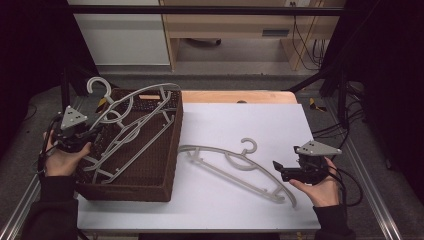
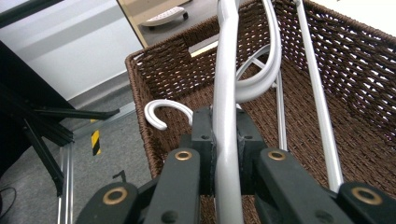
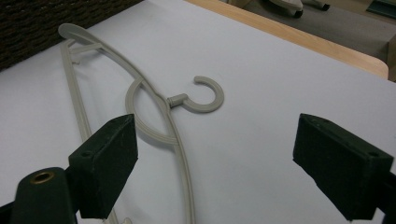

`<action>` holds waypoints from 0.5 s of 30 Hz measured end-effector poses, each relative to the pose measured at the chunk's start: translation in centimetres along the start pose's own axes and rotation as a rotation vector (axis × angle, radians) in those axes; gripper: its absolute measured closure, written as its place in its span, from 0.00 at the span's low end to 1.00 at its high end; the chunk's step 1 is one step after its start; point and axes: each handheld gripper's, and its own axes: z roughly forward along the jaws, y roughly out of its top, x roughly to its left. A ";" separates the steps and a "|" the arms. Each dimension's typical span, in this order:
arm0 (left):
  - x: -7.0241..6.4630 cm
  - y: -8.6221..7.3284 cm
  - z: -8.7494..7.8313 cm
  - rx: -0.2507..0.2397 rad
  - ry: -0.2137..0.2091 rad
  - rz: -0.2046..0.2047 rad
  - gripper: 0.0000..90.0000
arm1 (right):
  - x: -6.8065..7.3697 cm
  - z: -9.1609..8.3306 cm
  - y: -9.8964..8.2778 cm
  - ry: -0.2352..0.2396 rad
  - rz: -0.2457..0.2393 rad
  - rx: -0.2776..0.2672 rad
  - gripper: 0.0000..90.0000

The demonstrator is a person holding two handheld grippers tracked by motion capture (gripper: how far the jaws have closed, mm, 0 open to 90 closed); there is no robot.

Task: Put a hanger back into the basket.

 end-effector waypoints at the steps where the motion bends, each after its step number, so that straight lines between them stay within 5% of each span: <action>1: 0.0 0.0 0.2 0.006 -0.002 0.000 0.91 | 0.0 0.0 0.0 0.000 -0.002 0.000 0.16; 15: 0.3 -0.6 1.9 0.078 0.005 -0.016 0.91 | 0.0 0.1 0.0 0.004 -0.010 0.006 0.16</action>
